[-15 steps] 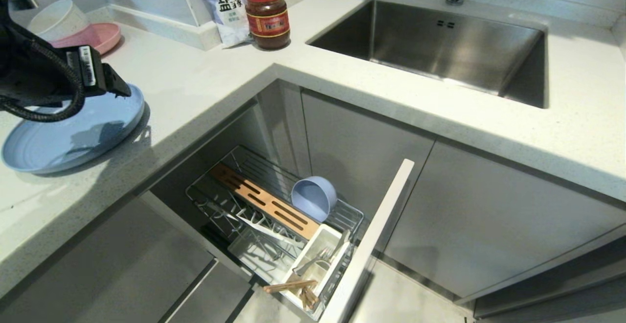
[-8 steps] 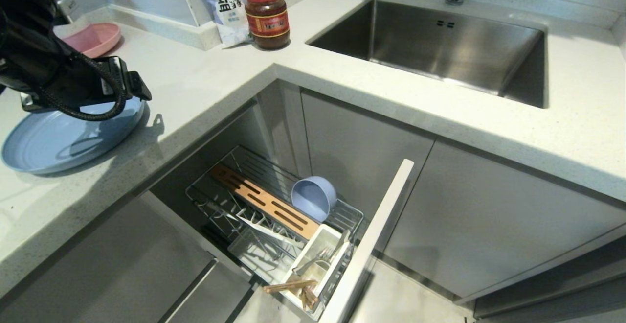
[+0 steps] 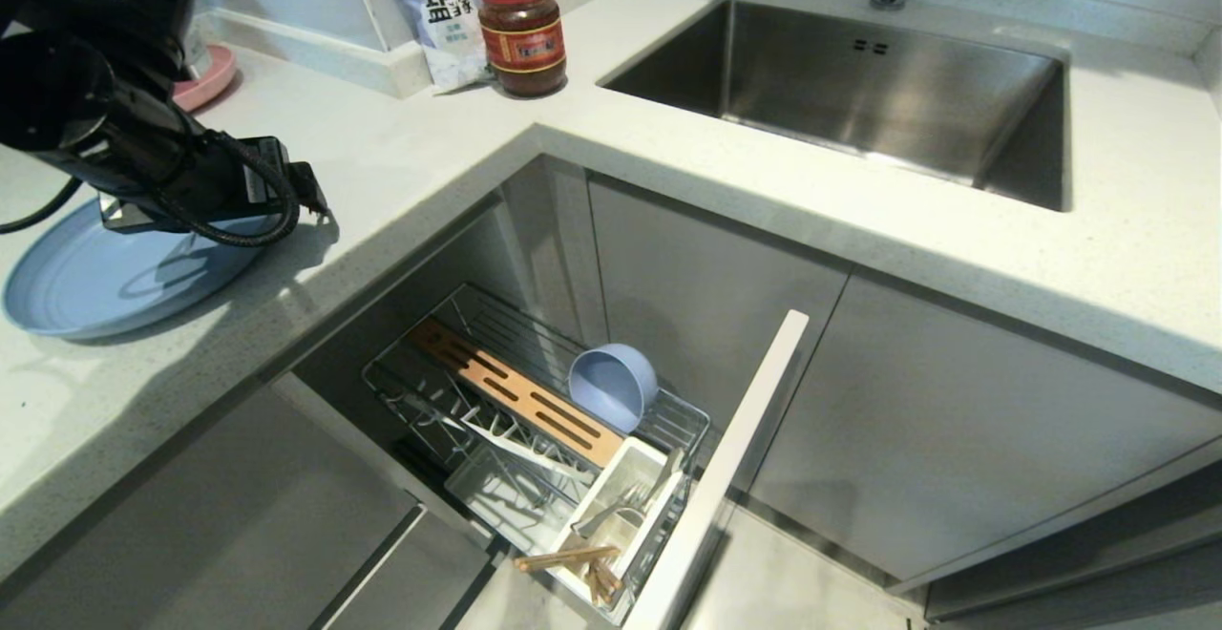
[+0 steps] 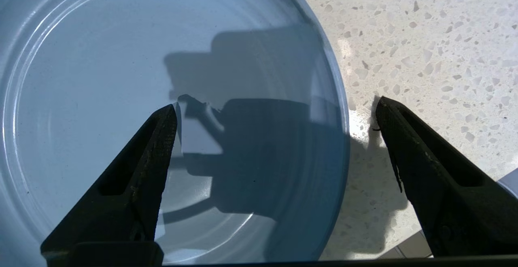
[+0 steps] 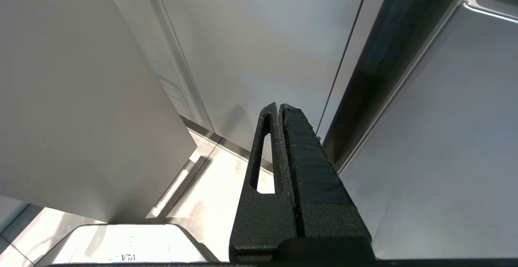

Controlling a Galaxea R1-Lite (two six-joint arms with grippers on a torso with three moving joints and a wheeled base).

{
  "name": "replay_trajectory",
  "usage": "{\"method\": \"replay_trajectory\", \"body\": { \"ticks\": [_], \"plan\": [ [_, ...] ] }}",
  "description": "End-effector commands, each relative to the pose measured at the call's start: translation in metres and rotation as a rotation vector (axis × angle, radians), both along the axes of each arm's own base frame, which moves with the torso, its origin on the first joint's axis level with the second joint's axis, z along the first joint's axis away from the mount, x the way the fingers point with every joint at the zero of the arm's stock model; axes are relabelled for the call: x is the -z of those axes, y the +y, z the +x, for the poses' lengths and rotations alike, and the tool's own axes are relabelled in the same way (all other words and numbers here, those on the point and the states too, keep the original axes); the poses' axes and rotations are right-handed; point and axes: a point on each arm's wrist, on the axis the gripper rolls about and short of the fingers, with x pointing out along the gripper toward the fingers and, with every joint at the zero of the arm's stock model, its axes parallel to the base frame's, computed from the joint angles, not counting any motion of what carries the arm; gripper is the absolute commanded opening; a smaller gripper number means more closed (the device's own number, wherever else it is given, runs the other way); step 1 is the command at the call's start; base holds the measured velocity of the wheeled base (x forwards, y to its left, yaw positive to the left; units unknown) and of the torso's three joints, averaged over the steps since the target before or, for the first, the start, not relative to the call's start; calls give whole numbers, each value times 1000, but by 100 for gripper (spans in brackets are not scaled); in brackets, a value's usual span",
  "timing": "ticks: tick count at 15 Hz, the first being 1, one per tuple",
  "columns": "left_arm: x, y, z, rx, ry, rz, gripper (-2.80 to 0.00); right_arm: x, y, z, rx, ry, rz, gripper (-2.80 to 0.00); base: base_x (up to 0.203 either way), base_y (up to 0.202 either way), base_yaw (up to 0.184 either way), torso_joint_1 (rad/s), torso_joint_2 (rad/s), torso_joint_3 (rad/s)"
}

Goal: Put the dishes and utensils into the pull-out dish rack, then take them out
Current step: Pick up the plate and place it in the cupboard

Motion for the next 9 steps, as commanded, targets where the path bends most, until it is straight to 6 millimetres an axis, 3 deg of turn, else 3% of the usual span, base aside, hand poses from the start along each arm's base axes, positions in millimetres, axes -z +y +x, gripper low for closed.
{"method": "replay_trajectory", "body": {
  "ticks": [1, 7, 8, 9],
  "plan": [
    [5, -1, 4, -2, 20, 5, 0, 0, 0, 0, 0, -3, 0, -280, 0, 0, 0, 0, 0, 0],
    [6, -1, 5, -2, 24, 6, 0, 0, 0, 0, 1, -3, 0, -280, 0, 0, 0, 0, 0, 0],
    [6, -1, 5, -2, 24, 6, -280, 0, 0, 0, 1, -3, 0, -280, 0, 0, 0, 0, 0, 0],
    [5, -1, 5, -3, 23, 6, -280, 0, 0, 0, 0, -3, 0, -280, 0, 0, 0, 0, 0, 0]
  ]
}}
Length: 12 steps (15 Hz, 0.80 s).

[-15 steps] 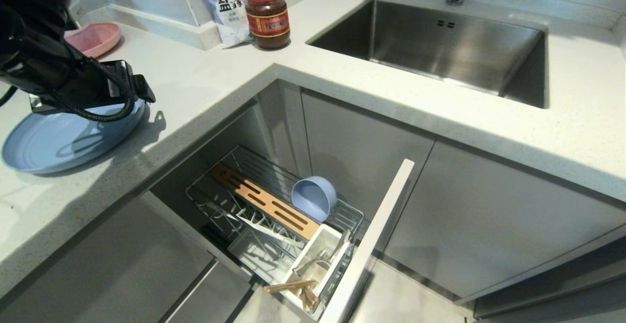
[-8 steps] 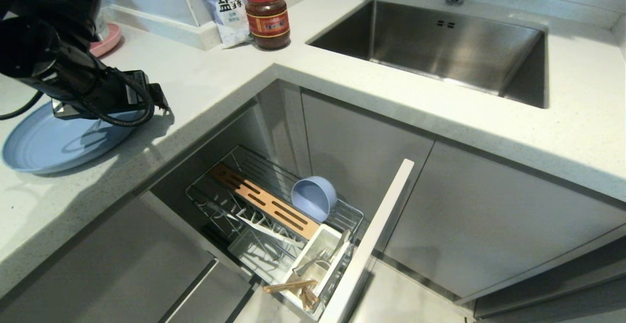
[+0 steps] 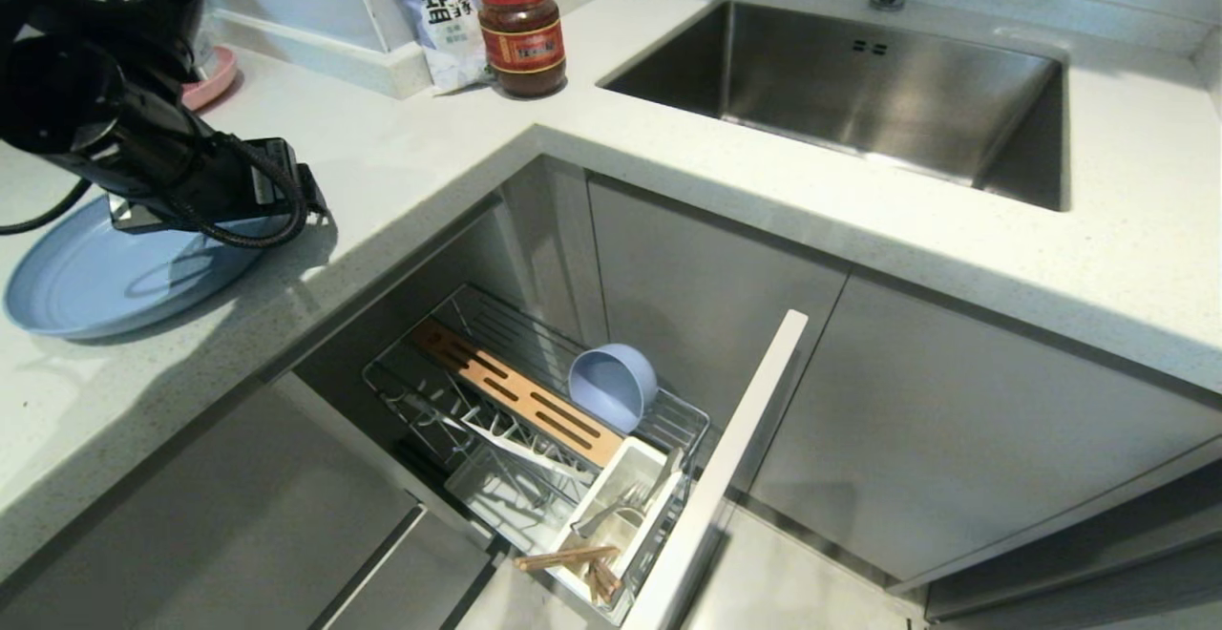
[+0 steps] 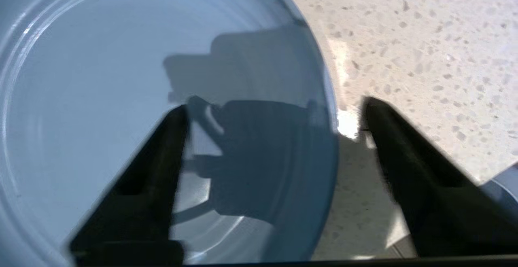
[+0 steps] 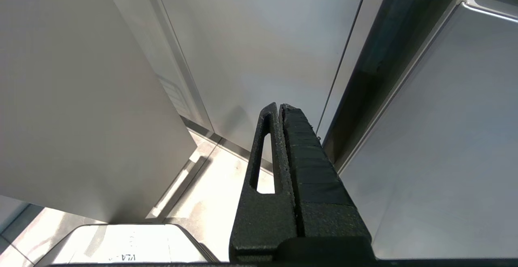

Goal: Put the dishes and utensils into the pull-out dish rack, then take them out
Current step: Pick up the plate and place it in the cupboard

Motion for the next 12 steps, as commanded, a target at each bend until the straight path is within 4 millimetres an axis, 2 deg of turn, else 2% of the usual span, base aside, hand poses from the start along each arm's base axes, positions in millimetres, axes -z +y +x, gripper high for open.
{"method": "replay_trajectory", "body": {
  "ticks": [1, 12],
  "plan": [
    [1, 0, 1, -6, 7, 1, -280, 0, 0, 0, -1, -3, 0, -280, 0, 0, 0, 0, 0, 0],
    [-1, -1, -3, -2, 2, -1, -280, 0, 0, 0, 0, -3, 0, -280, 0, 0, 0, 0, 0, 0]
  ]
}}
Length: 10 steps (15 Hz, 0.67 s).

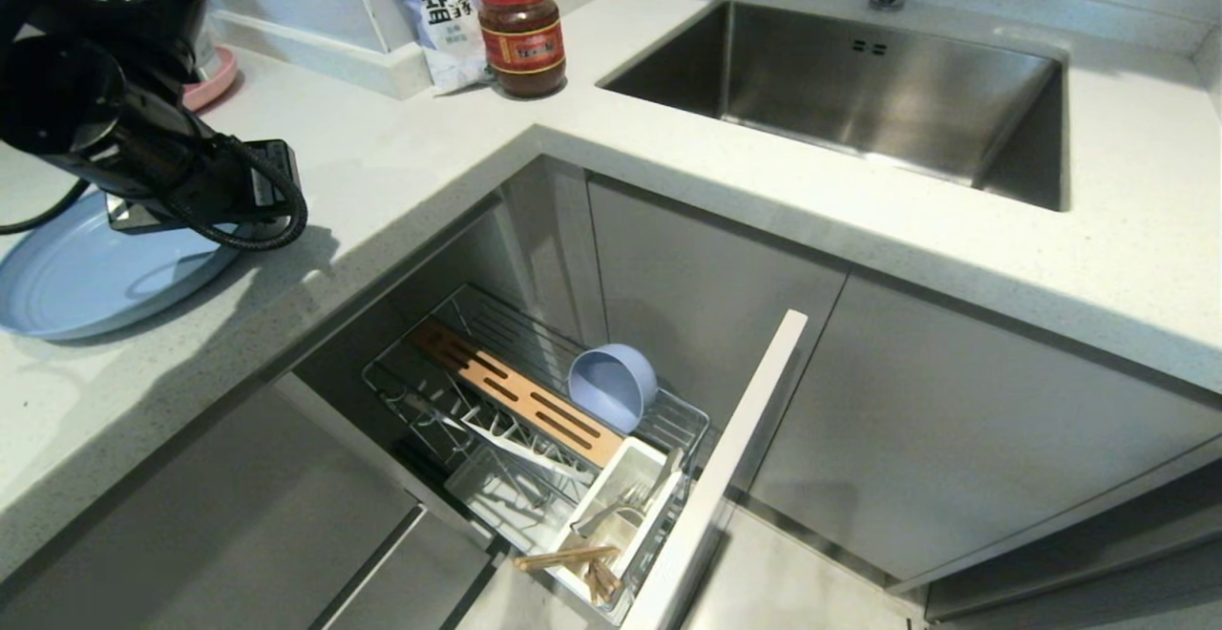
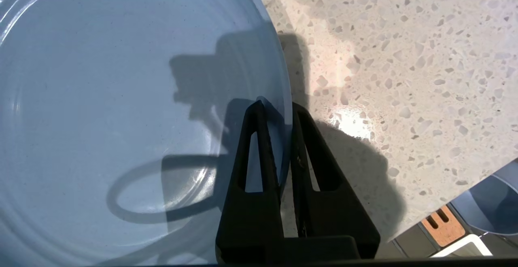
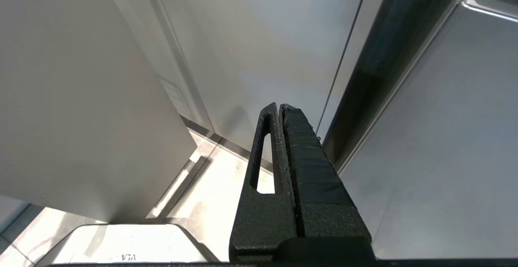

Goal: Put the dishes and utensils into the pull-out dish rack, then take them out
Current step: Pick up the plate and place it in the cupboard

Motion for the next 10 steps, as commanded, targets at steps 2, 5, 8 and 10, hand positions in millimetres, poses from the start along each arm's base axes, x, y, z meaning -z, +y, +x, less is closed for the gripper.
{"method": "replay_trajectory", "body": {
  "ticks": [2, 5, 8, 10],
  "plan": [
    [-9, 0, -13, 9, -24, -7, -280, 0, 0, 0, 0, -3, 0, -280, 0, 0, 0, 0, 0, 0],
    [-31, 5, -48, 77, -86, -68, -280, 0, 0, 0, 0, -3, 0, -280, 0, 0, 0, 0, 0, 0],
    [-49, 9, -80, 125, -164, -129, -280, 0, 0, 0, 1, -3, 0, -280, 0, 0, 0, 0, 0, 0],
    [-59, 12, -100, 134, -215, -142, -280, 0, 0, 0, 1, -3, 0, -280, 0, 0, 0, 0, 0, 0]
  ]
}}
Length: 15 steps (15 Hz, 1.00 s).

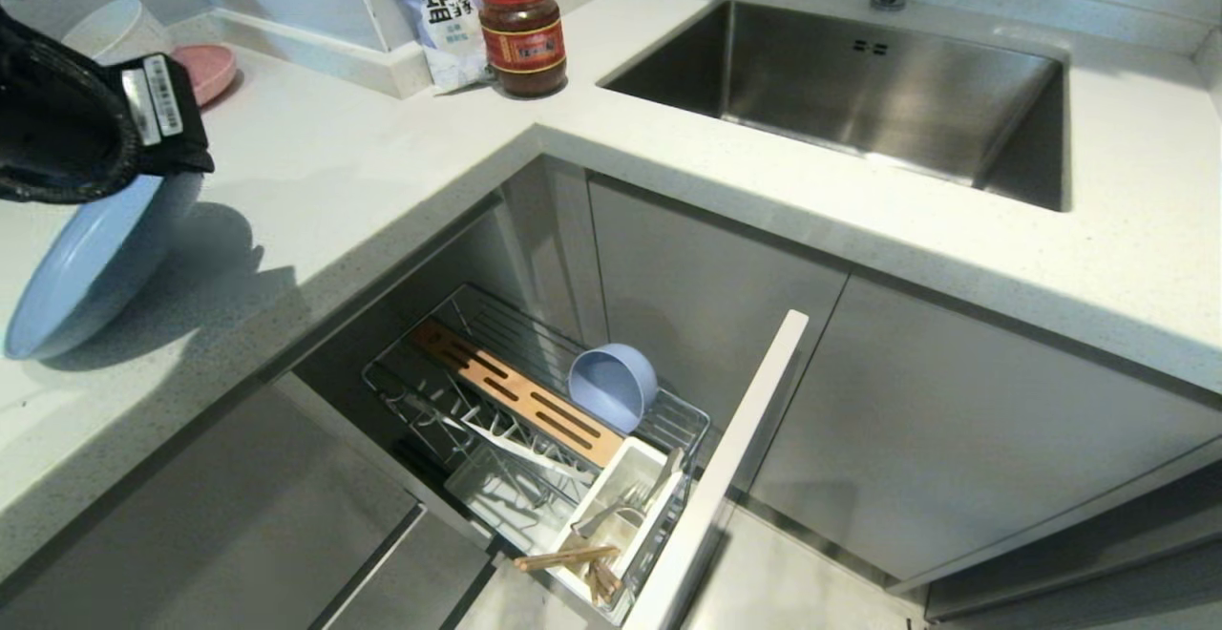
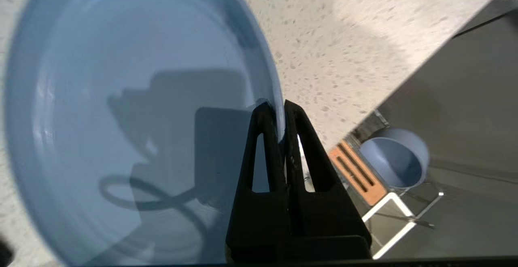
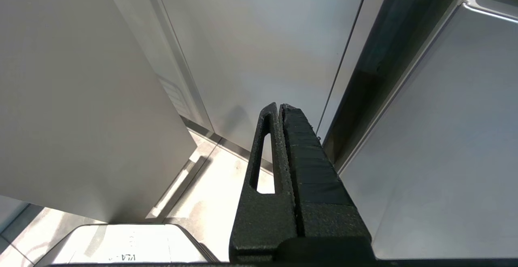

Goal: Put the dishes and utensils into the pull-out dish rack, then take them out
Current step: Pick up the plate and place it in the cupboard

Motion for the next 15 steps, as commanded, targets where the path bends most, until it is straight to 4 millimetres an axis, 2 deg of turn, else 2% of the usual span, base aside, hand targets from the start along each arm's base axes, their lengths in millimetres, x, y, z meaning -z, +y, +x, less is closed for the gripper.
{"method": "replay_trajectory", "body": {
  "ticks": [1, 5, 7, 10, 15],
  "plan": [
    [-17, 7, -37, 8, -87, -23, -280, 0, 0, 0, 0, -3, 0, -280, 0, 0, 0, 0, 0, 0],
    [-35, 8, -73, 38, -234, -147, -280, 0, 0, 0, 1, -3, 0, -280, 0, 0, 0, 0, 0, 0],
    [-41, 3, -73, 46, -304, -242, -280, 0, 0, 0, -1, -3, 0, -280, 0, 0, 0, 0, 0, 0],
    [-41, -13, -74, 132, -310, -348, -280, 0, 0, 0, 1, -3, 0, -280, 0, 0, 0, 0, 0, 0],
    [-27, -51, -68, 288, -320, -502, -280, 0, 0, 0, -1, -3, 0, -280, 0, 0, 0, 0, 0, 0]
  ]
}}
